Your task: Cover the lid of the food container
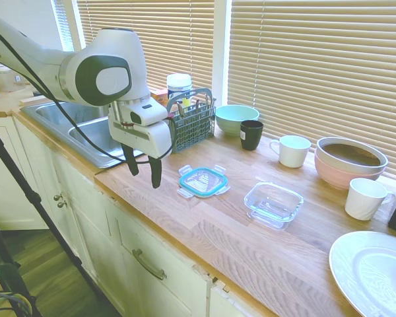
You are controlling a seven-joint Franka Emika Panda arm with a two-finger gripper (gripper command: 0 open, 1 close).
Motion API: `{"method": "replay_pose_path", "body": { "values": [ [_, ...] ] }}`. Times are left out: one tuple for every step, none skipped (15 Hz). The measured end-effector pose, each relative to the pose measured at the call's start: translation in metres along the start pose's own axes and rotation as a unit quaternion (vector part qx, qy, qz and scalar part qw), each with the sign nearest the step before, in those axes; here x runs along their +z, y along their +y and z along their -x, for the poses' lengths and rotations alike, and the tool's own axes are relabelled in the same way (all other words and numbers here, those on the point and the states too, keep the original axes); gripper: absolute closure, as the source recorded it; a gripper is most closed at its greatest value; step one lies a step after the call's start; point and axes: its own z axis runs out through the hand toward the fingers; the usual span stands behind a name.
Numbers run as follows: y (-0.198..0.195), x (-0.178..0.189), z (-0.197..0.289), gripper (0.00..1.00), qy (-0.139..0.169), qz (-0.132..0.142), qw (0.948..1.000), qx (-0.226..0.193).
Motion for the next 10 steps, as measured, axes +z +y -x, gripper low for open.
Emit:
{"method": "replay_pose_path", "body": {
  "values": [
    [-0.008,0.001,-0.002,0.00,0.007,0.007,0.9999,0.004],
    [-0.016,0.002,-0.004,0.00,0.015,0.014,0.9998,0.007],
    [-0.024,0.004,-0.006,0.00,0.023,0.020,0.9995,0.010],
    [-0.033,0.006,-0.006,0.00,0.028,0.025,0.9992,0.012],
    [-0.043,0.007,-0.006,0.00,0.031,0.032,0.9990,0.012],
    [-0.053,0.008,-0.004,0.00,0.032,0.037,0.9987,0.012],
    [-0.062,0.007,-0.003,0.00,0.033,0.042,0.9985,0.011],
    [-0.072,0.007,-0.003,0.00,0.034,0.048,0.9982,0.012],
    [-0.080,0.008,-0.003,0.00,0.036,0.051,0.9980,0.013],
    [-0.087,0.011,-0.003,0.00,0.038,0.056,0.9976,0.014]
  ]
}}
